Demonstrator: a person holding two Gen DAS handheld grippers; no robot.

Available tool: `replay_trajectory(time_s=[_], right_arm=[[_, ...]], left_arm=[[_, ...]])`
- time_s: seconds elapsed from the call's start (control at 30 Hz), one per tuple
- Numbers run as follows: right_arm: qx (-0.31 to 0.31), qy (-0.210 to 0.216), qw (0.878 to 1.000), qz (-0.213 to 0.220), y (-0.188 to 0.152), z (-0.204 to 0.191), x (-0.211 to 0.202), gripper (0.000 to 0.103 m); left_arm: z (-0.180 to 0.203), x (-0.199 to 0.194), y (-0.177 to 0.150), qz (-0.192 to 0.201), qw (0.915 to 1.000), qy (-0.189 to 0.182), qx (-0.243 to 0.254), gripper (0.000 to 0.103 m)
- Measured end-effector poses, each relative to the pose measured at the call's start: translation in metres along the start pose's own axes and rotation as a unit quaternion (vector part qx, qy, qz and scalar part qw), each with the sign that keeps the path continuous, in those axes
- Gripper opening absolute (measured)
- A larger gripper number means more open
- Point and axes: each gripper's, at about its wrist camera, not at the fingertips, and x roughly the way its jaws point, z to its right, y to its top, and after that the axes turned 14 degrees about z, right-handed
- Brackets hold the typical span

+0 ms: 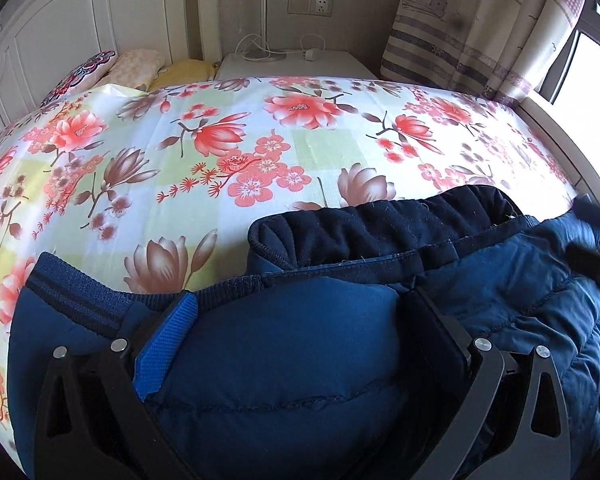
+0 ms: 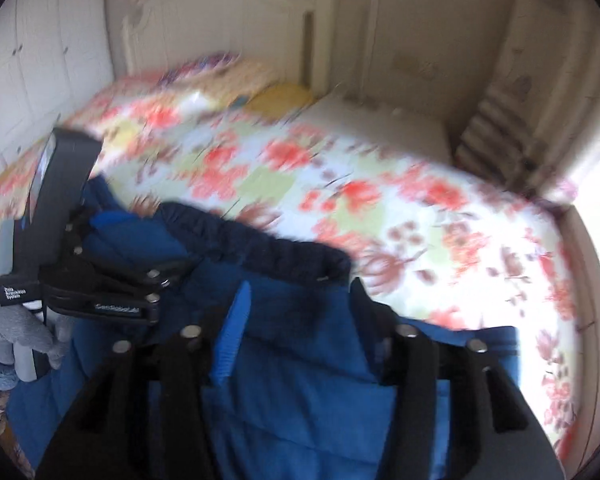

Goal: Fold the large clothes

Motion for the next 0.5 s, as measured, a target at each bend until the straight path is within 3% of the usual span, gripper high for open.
replay_trajectory(time_s=[0.07,0.1,0.13,0.2,0.23,0.33,0.43,0.5], right_arm=[[-0.004,-0.054,0.998,-0.033,-0.023,0.024,0.012,0.059],[0.028,-0.04,0.998,-0.044,-0.037,0.038,0.021,0.067],[0.08,-0.013,0.996,-0.039,-0.042,0.054,0.022,0.066],[0.109,-0.006,0.993,-0.037,-0.04,0.066,0.019,0.064],[0.11,-0.015,0.993,-0.032,-0.038,0.068,0.015,0.059],[0.127,-0.081,0.988,0.02,-0.034,0.087,-0.014,0.057],[0.151,-0.064,0.986,-0.042,-0.057,0.098,0.016,0.059],[0.137,-0.076,0.986,-0.052,-0.056,0.095,0.023,0.06]], left_arm=[[0.0,0.0,0.0,0.0,1.0,0.0,0.0,0.099],[-0.001,0.0,0.0,0.0,1.0,-0.005,-0.004,0.099],[-0.003,-0.001,0.0,0.001,0.9999,-0.009,-0.01,0.099],[-0.003,0.0,0.0,0.001,0.9999,-0.01,-0.01,0.099],[-0.002,0.0,0.0,0.0,0.9999,-0.008,-0.008,0.099],[-0.005,-0.002,-0.001,0.001,0.9999,-0.008,-0.008,0.099],[-0.004,-0.002,0.0,0.002,0.9999,-0.008,-0.009,0.099],[-0.002,-0.004,0.0,0.005,1.0,-0.003,-0.006,0.099]])
